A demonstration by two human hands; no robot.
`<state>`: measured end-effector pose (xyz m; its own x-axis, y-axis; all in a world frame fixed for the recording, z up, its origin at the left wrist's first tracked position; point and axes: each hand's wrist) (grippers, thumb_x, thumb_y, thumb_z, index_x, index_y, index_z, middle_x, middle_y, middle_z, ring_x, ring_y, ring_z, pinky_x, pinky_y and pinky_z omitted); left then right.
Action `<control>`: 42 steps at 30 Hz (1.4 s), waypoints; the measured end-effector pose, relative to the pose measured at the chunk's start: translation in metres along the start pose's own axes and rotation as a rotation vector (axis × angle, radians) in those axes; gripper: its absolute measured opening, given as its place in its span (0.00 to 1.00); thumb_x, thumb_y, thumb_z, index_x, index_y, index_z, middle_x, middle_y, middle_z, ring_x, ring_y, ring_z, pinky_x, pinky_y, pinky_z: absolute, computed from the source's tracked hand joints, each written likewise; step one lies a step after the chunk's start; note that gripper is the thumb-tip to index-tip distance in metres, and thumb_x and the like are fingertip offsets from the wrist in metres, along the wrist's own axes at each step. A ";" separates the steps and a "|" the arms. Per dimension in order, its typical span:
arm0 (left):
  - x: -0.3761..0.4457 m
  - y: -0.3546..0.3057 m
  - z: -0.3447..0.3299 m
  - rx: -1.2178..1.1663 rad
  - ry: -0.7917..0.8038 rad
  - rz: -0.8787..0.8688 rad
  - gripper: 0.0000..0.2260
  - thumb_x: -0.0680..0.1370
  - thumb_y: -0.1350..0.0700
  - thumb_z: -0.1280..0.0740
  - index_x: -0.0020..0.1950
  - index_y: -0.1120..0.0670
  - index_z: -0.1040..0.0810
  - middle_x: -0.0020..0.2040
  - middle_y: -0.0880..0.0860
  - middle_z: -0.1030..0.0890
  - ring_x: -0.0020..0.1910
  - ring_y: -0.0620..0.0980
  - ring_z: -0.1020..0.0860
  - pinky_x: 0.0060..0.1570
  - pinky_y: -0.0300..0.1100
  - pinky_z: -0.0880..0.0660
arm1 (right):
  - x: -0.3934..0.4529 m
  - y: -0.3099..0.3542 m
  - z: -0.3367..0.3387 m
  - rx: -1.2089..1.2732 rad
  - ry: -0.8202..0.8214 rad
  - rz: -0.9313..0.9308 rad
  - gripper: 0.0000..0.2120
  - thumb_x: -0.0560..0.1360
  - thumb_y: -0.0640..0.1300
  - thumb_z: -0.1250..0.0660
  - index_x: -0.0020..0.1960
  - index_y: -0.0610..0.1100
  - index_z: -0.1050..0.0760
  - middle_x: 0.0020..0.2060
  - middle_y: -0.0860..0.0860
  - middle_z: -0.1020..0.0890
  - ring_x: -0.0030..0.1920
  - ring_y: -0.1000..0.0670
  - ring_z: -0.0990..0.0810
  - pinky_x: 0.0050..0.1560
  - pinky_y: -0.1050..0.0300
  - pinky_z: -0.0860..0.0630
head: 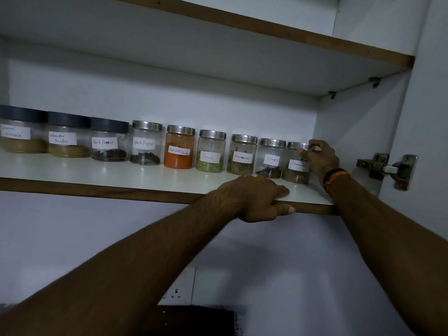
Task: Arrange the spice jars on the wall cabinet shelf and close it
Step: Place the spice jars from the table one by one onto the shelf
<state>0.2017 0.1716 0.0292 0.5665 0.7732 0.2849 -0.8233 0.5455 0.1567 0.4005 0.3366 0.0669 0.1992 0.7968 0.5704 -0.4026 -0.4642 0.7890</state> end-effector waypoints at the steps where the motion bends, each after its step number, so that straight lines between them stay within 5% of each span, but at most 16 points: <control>1: 0.000 -0.001 0.000 -0.001 0.003 0.003 0.27 0.84 0.40 0.47 0.79 0.53 0.37 0.72 0.56 0.26 0.68 0.54 0.26 0.68 0.54 0.29 | 0.000 -0.001 0.000 -0.002 -0.003 0.001 0.24 0.76 0.48 0.27 0.70 0.45 0.28 0.67 0.43 0.23 0.64 0.40 0.21 0.67 0.42 0.24; 16: -0.002 -0.001 0.001 -0.001 -0.001 0.008 0.27 0.84 0.39 0.47 0.79 0.52 0.37 0.72 0.55 0.26 0.68 0.53 0.26 0.68 0.53 0.29 | 0.005 -0.010 0.001 -0.105 0.053 -0.017 0.30 0.79 0.48 0.31 0.78 0.48 0.37 0.75 0.43 0.31 0.72 0.40 0.30 0.73 0.43 0.31; 24: 0.001 0.001 -0.003 0.001 -0.017 0.004 0.27 0.83 0.38 0.47 0.78 0.52 0.36 0.70 0.55 0.24 0.66 0.53 0.25 0.66 0.54 0.28 | 0.010 -0.017 0.002 -0.324 0.045 -0.106 0.31 0.82 0.50 0.36 0.79 0.40 0.41 0.77 0.40 0.35 0.76 0.38 0.35 0.77 0.48 0.38; 34: 0.002 0.001 -0.002 0.030 -0.012 -0.002 0.27 0.83 0.39 0.47 0.78 0.52 0.35 0.69 0.55 0.23 0.65 0.52 0.25 0.65 0.54 0.27 | 0.006 -0.016 0.006 -0.388 0.013 -0.128 0.28 0.81 0.52 0.34 0.73 0.35 0.33 0.70 0.38 0.27 0.69 0.38 0.27 0.67 0.49 0.29; 42: -0.001 -0.003 -0.001 0.022 -0.016 0.009 0.27 0.83 0.39 0.48 0.79 0.51 0.36 0.72 0.54 0.26 0.69 0.53 0.27 0.67 0.52 0.29 | -0.036 -0.003 0.030 -0.256 -0.012 -0.111 0.20 0.78 0.43 0.31 0.68 0.37 0.25 0.64 0.39 0.20 0.61 0.38 0.19 0.64 0.45 0.22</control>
<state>0.2034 0.1700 0.0277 0.5583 0.7730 0.3013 -0.8292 0.5309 0.1747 0.4214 0.2976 0.0505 0.2650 0.8320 0.4874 -0.5901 -0.2598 0.7644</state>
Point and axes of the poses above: each hand's wrist, its own x-axis towards the middle knuckle, its own z-axis out of the back of the hand, y = z × x
